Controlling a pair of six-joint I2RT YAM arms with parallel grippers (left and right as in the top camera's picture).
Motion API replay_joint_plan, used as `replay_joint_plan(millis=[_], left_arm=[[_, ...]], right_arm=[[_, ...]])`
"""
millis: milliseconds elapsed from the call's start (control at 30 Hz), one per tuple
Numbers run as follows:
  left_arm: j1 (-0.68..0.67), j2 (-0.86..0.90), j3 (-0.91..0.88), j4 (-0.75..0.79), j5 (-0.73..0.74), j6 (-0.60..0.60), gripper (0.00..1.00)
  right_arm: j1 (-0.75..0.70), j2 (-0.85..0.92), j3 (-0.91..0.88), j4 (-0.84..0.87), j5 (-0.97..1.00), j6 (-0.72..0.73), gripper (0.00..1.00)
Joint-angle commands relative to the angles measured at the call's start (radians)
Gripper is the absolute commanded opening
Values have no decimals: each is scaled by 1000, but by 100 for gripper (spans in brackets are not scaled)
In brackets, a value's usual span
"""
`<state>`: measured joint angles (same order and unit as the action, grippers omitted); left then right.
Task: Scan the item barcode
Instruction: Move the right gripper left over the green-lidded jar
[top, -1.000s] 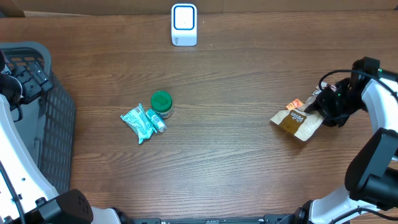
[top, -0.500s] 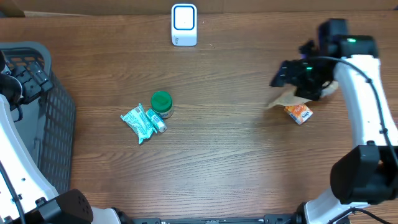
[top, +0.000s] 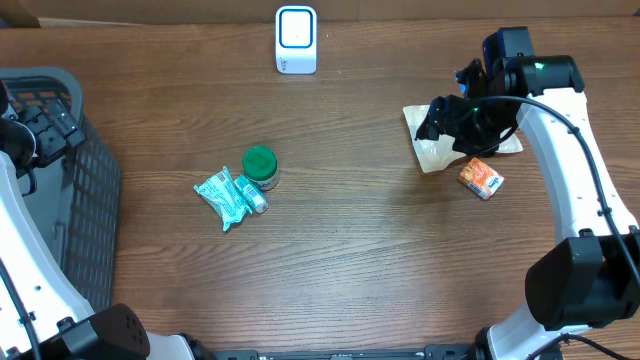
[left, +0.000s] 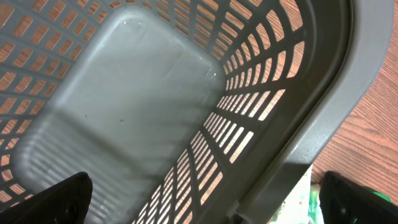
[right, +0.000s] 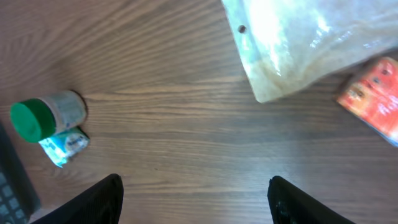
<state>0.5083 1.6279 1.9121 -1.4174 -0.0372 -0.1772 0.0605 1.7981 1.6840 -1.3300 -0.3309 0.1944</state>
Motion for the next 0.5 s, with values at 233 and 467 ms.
replay_joint_plan(millis=[233, 467], left_arm=[[0, 3, 7, 1, 2, -6, 100], [0, 3, 7, 1, 2, -6, 99]], right_arm=[[309, -14, 18, 214, 19, 95, 83], [559, 53, 38, 365, 274, 143, 100]])
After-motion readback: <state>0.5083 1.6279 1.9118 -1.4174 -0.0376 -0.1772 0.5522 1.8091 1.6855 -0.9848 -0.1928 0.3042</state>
